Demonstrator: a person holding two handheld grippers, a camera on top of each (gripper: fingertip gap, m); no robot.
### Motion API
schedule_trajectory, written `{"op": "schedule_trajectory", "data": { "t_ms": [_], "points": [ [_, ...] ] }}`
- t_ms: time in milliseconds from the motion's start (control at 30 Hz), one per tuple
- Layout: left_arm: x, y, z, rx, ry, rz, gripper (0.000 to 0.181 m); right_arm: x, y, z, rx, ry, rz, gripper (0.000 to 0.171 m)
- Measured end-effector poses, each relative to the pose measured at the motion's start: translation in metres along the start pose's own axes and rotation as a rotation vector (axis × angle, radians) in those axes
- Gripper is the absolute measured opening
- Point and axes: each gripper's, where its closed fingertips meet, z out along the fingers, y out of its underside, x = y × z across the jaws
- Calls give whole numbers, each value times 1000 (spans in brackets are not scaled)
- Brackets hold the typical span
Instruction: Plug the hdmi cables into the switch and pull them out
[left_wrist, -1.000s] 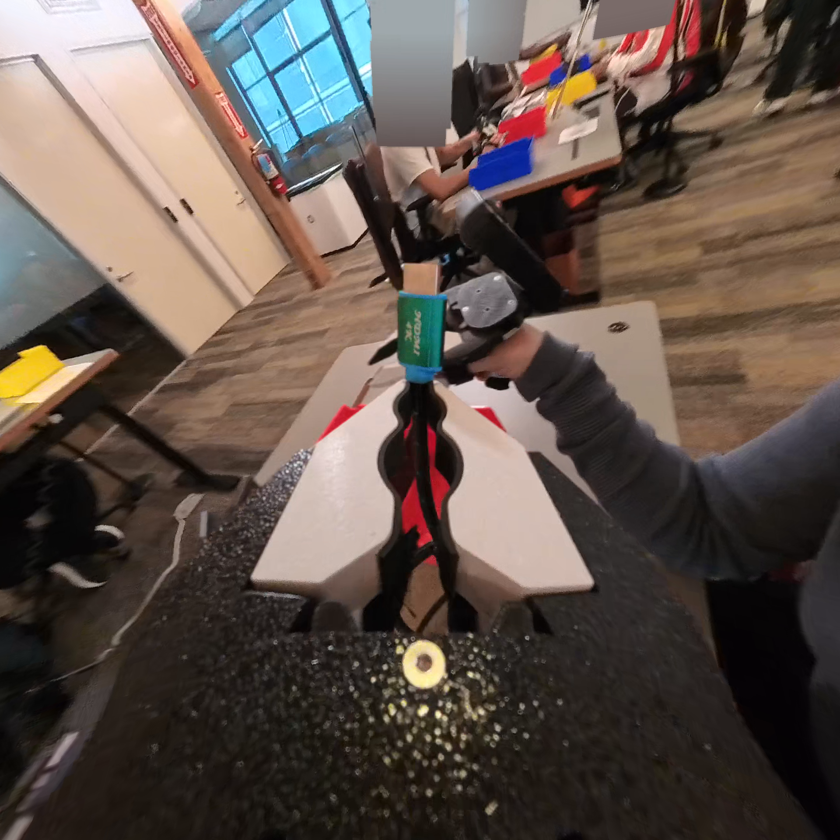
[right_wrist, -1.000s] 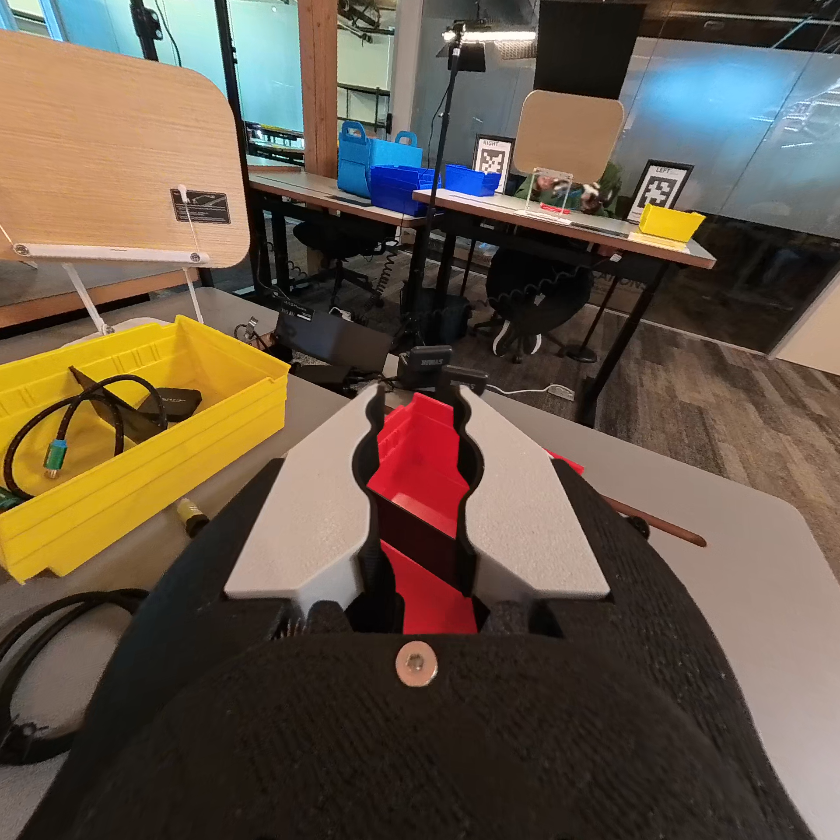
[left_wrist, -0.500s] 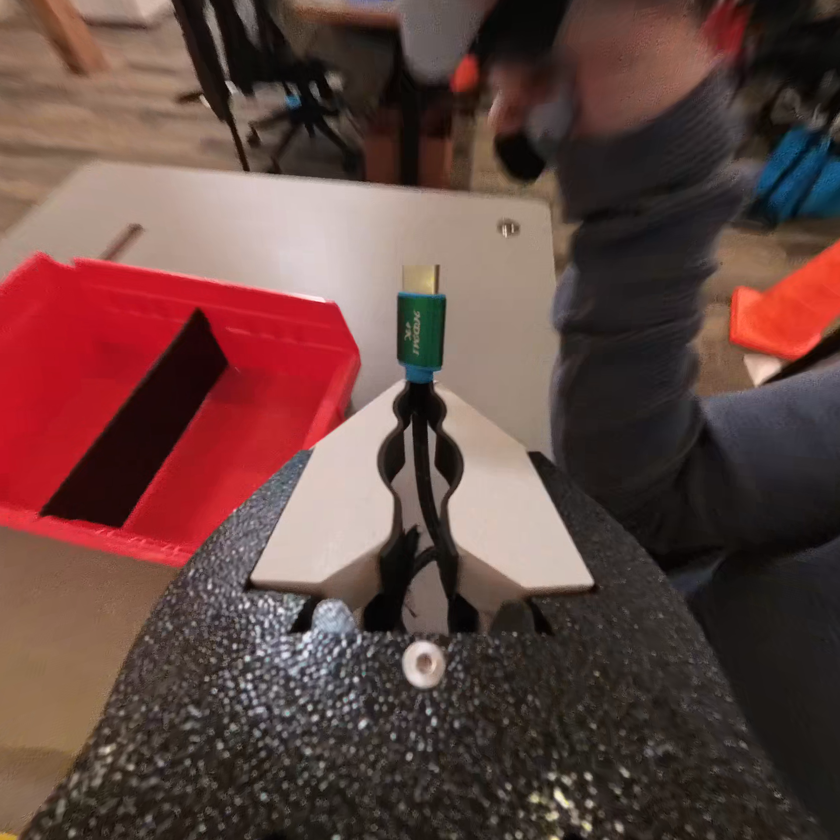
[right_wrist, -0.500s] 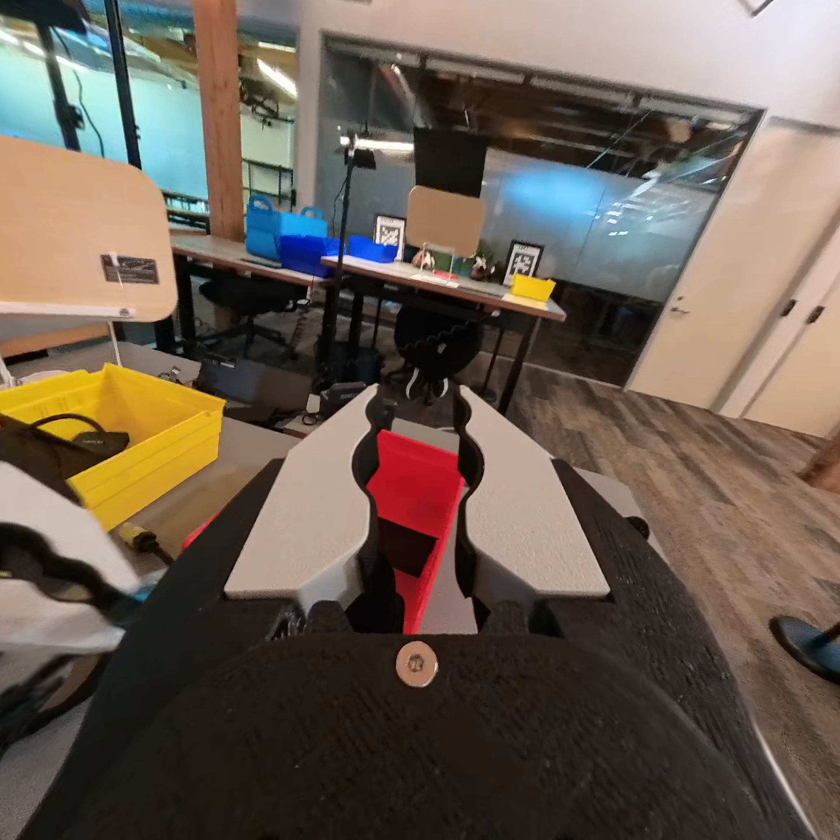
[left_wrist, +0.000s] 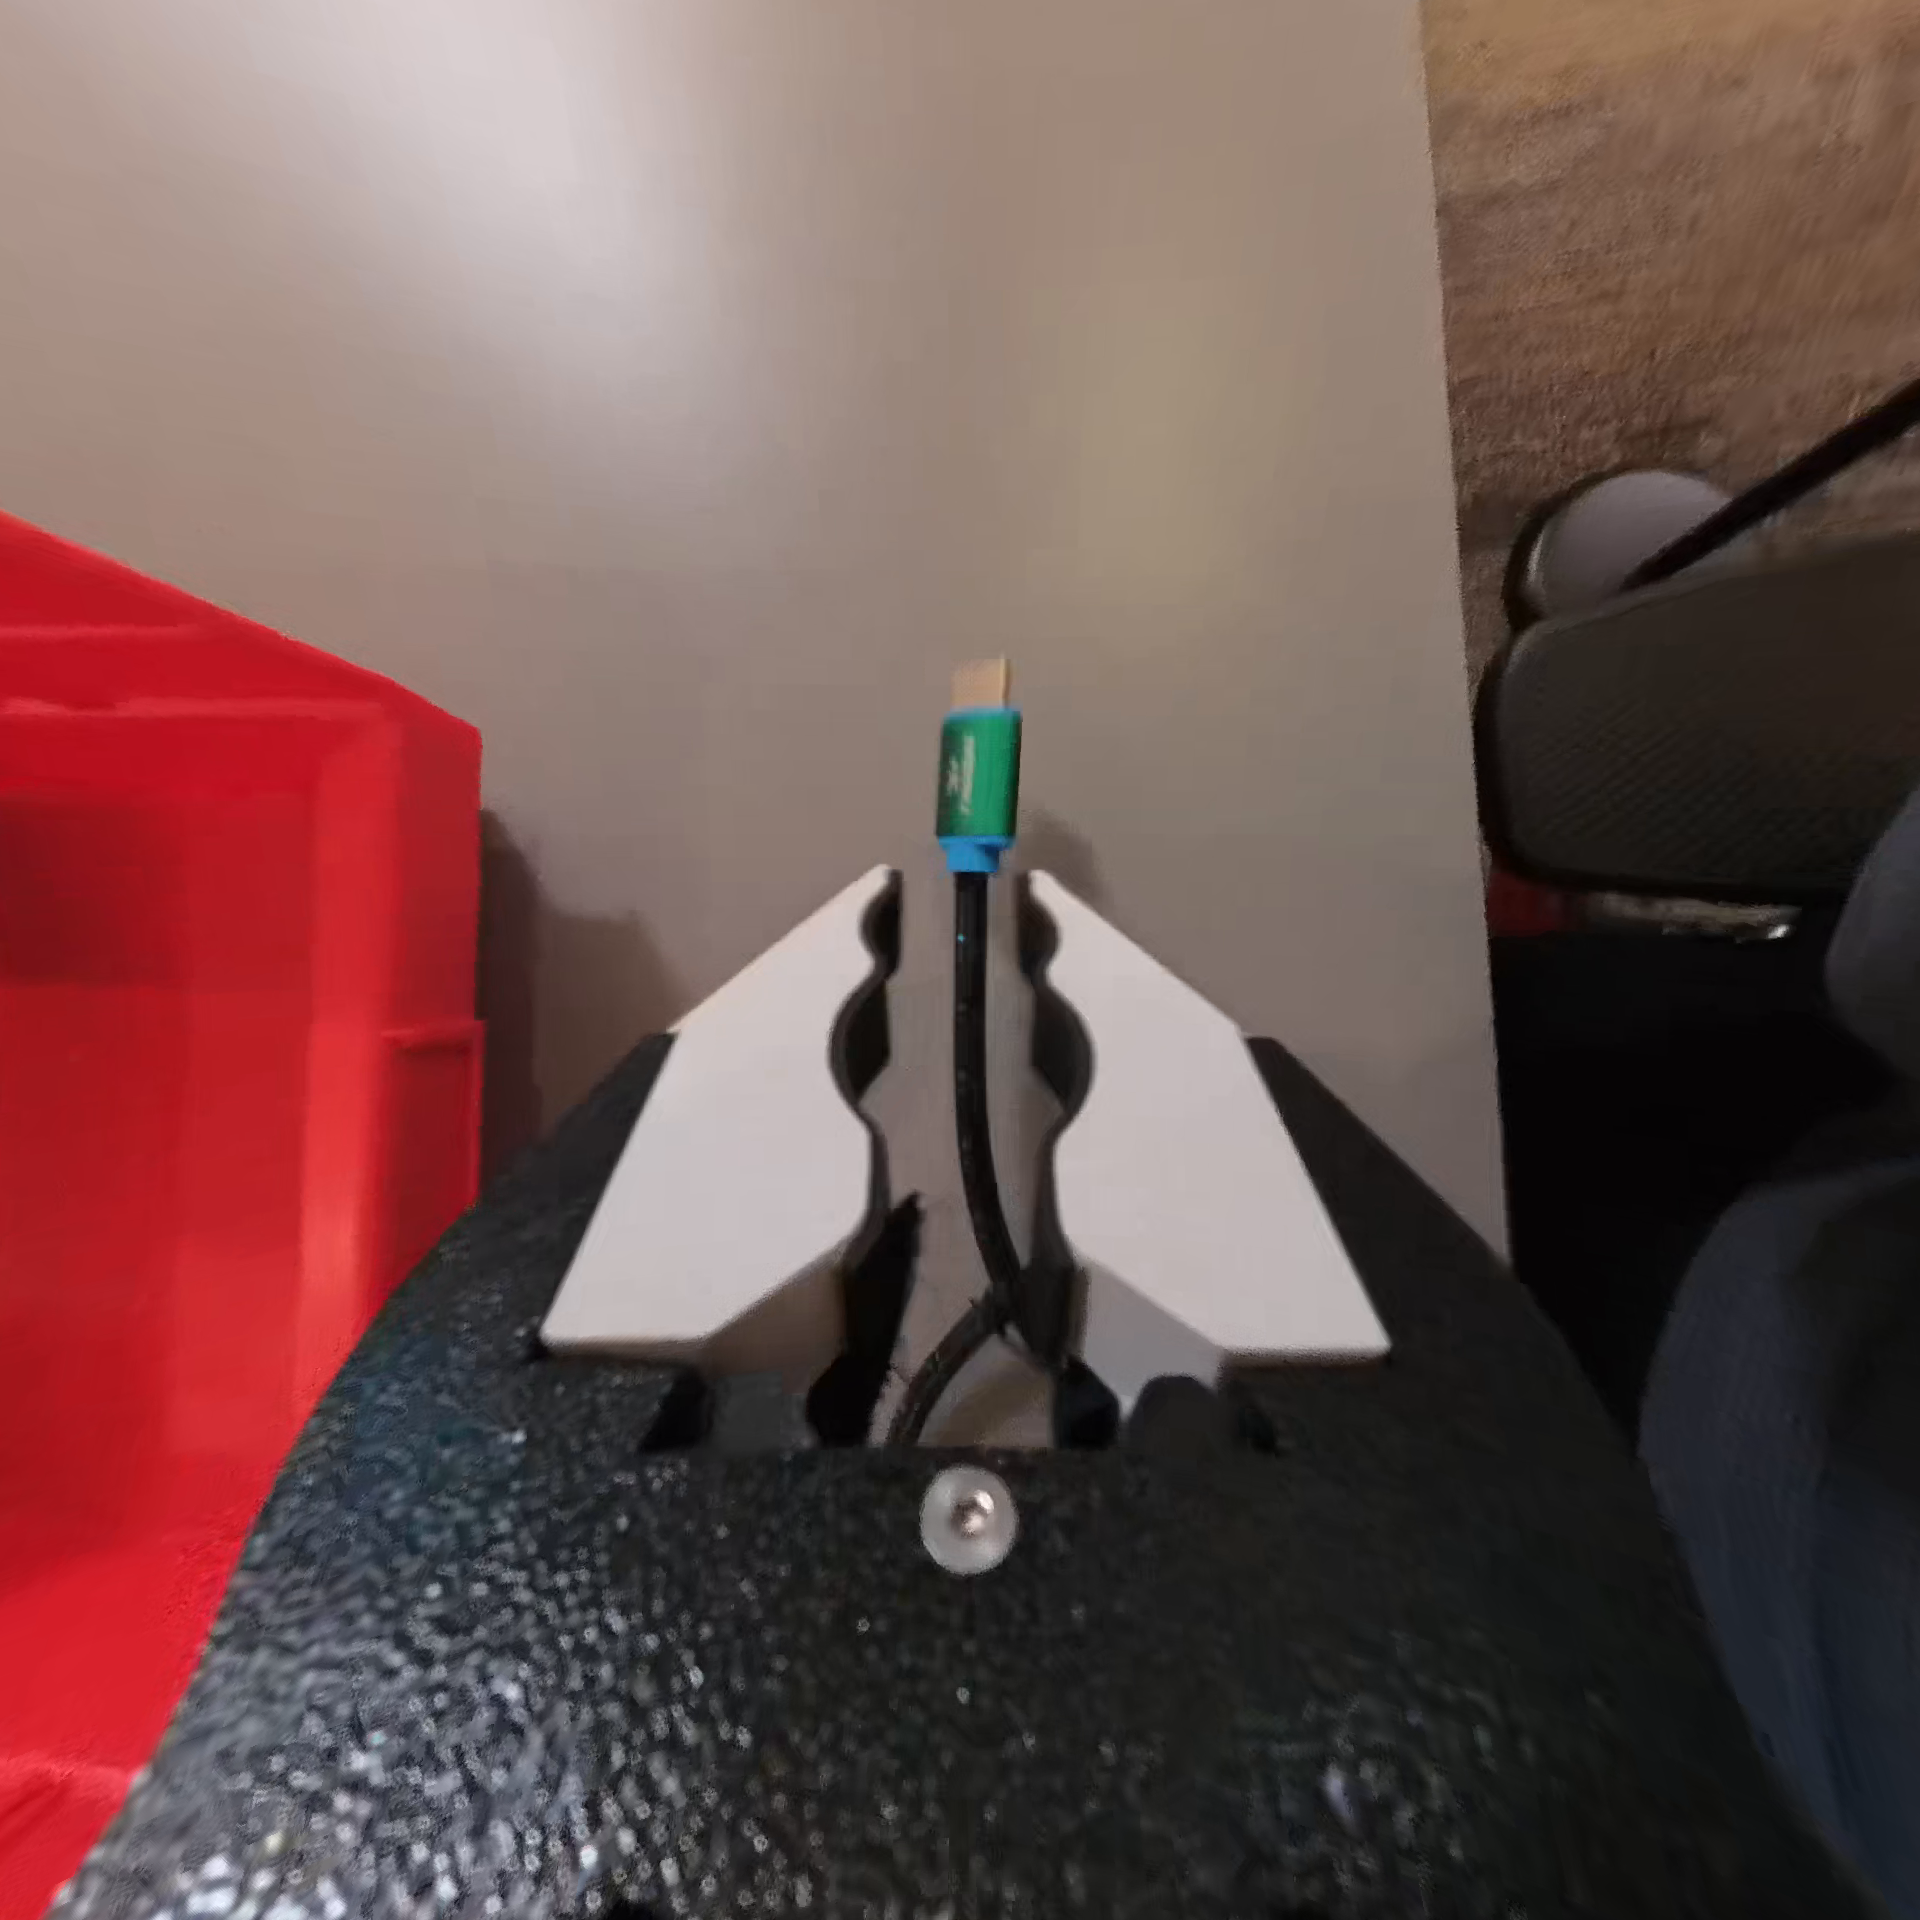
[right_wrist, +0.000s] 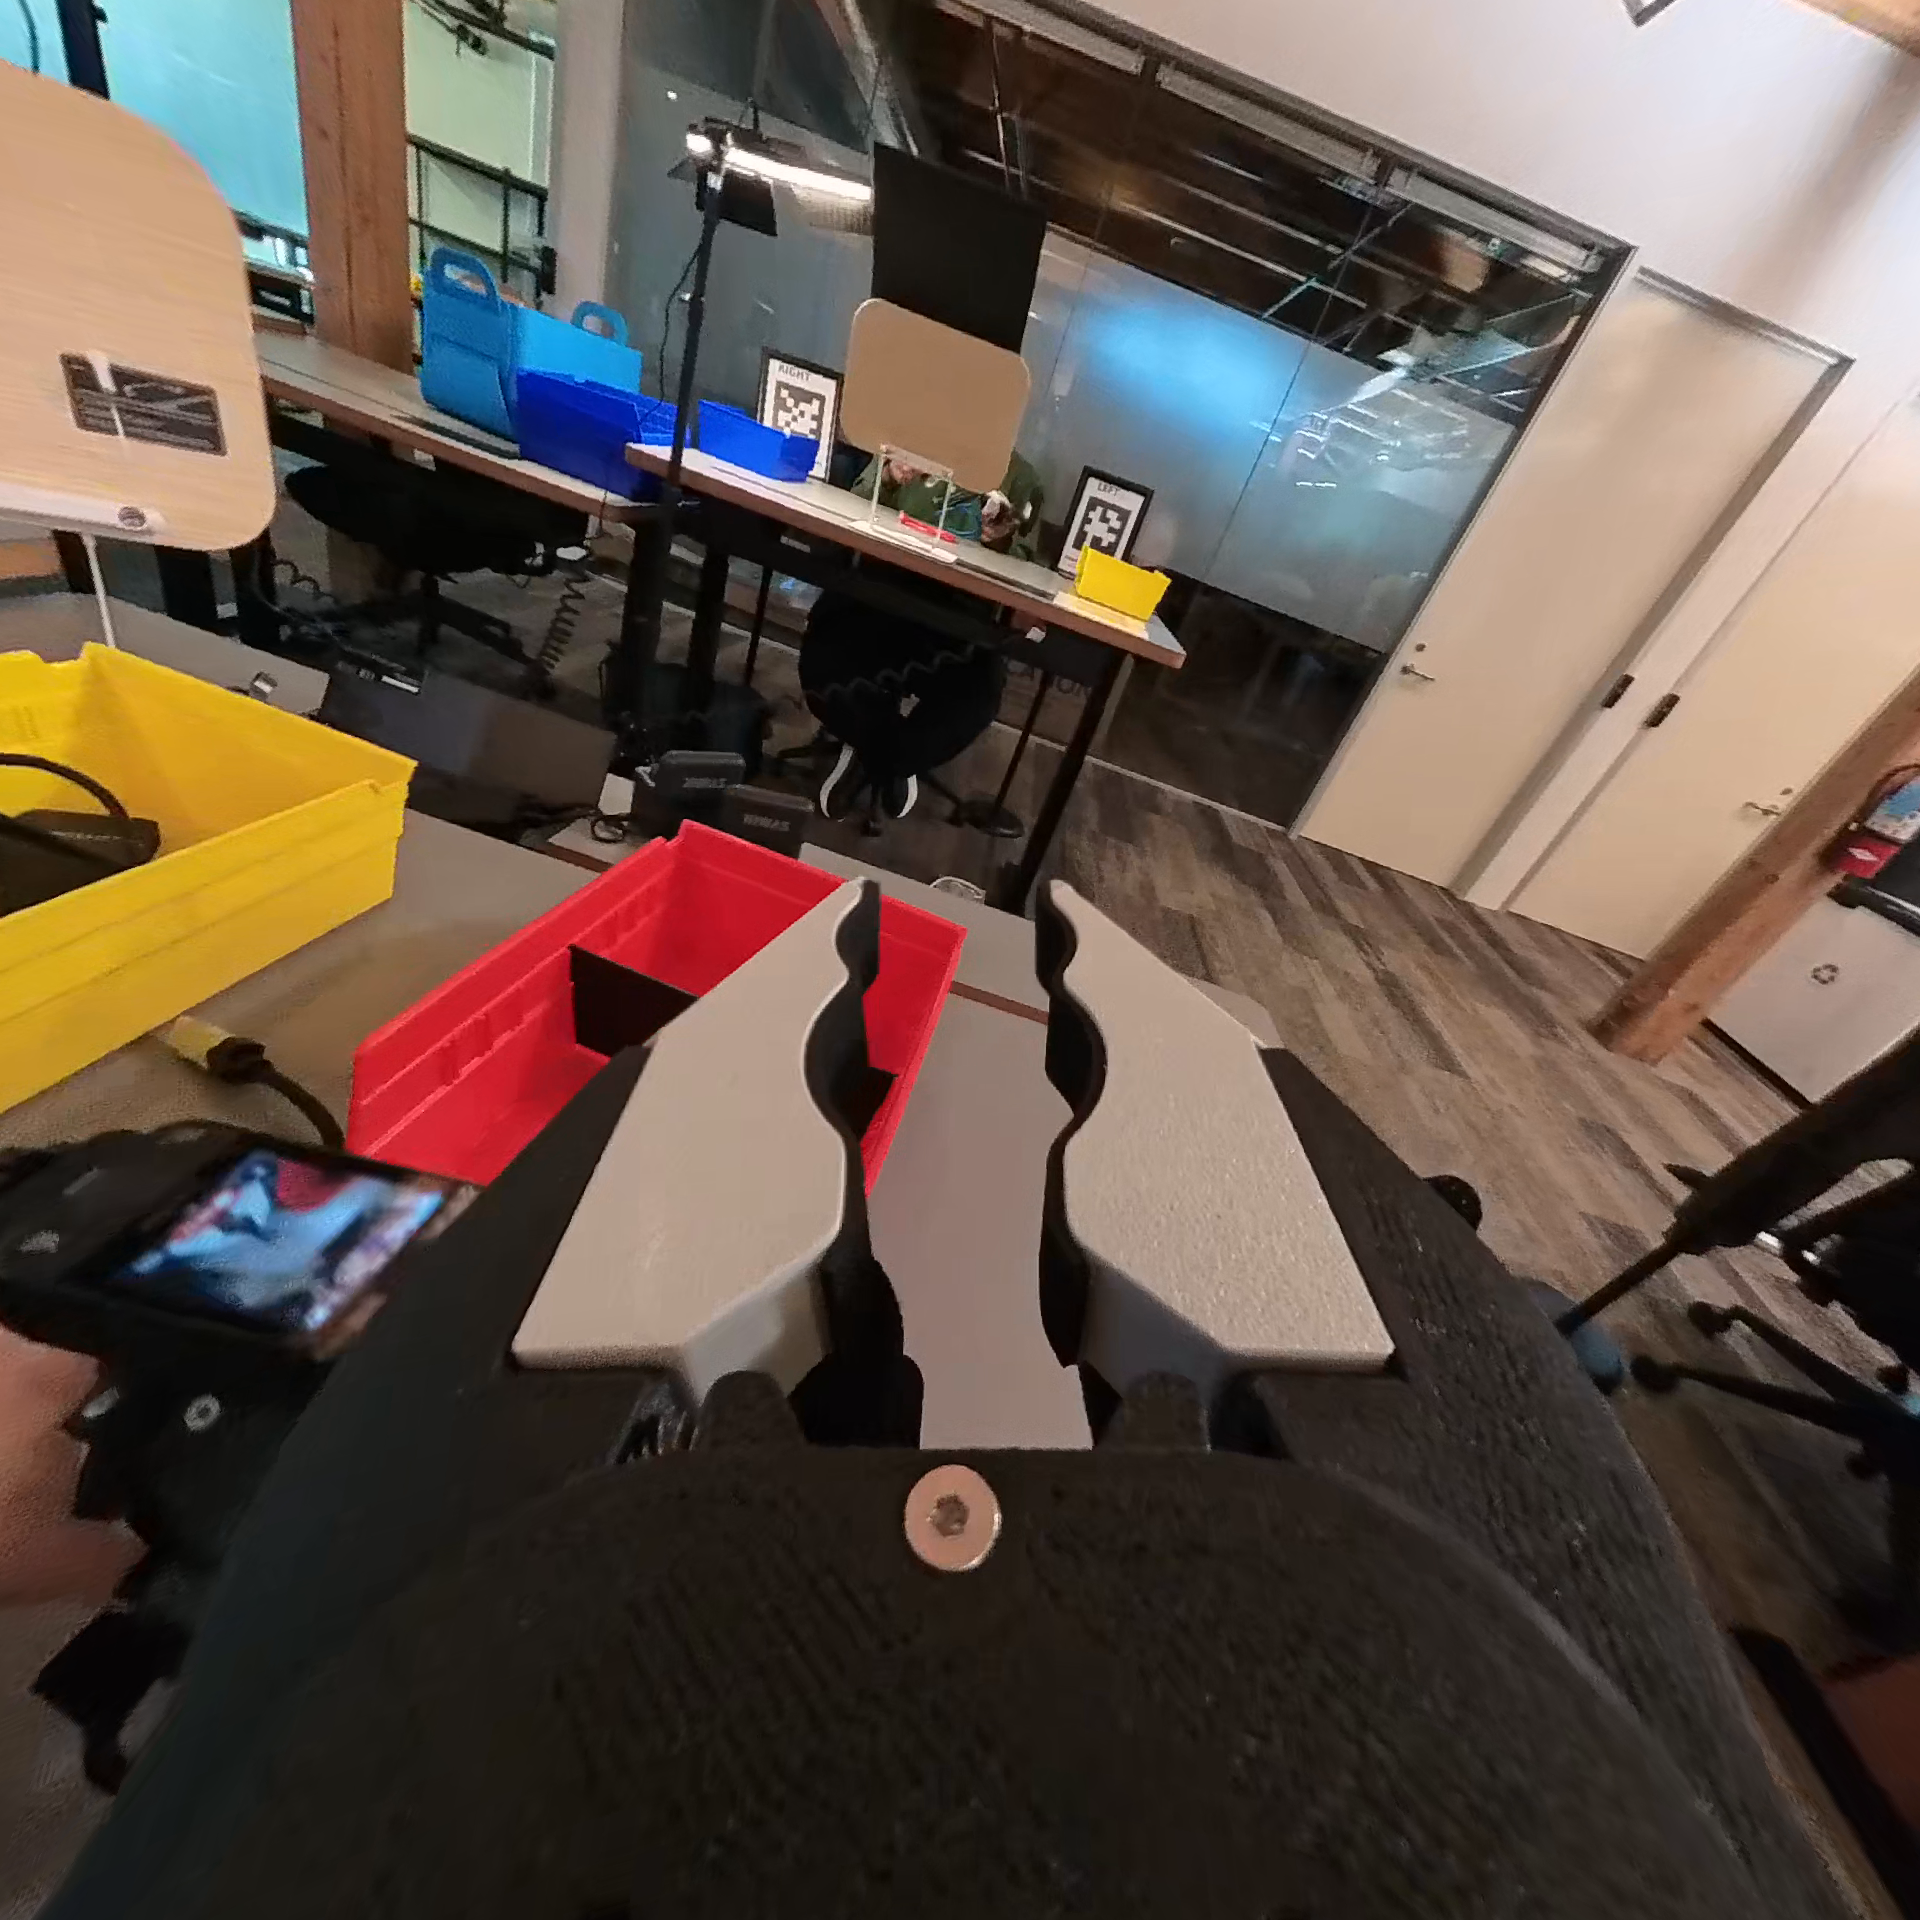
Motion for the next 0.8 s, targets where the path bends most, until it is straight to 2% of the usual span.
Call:
{"op": "schedule_trajectory", "data": {
  "t_ms": [67, 167, 300, 400, 567, 667, 800],
  "points": [
    [0, -7, -15, 76, 0, -51, 33, -5, 2, 1, 1, -3, 5, 38],
    [4, -15, -60, 210, -3, -102, 35, -17, 3, -1, 41, -38, 61, 57],
    [19, 6, -139, 406, -55, -138, 33, -45, 4, -6, 106, -149, 110, 58],
    [32, 58, -189, 497, -131, -204, 32, -79, 18, -7, 81, -280, 89, 56],
    [31, 180, -248, 554, -366, -471, 36, -177, 54, -1, -60, -625, -74, 54],
    [28, 241, -254, 555, -405, -658, 51, -251, 65, -4, -110, -890, -162, 55],
    [28, 273, -227, 536, -320, -753, 65, -336, 72, -11, -171, -1205, -231, 55]
  ]
}}
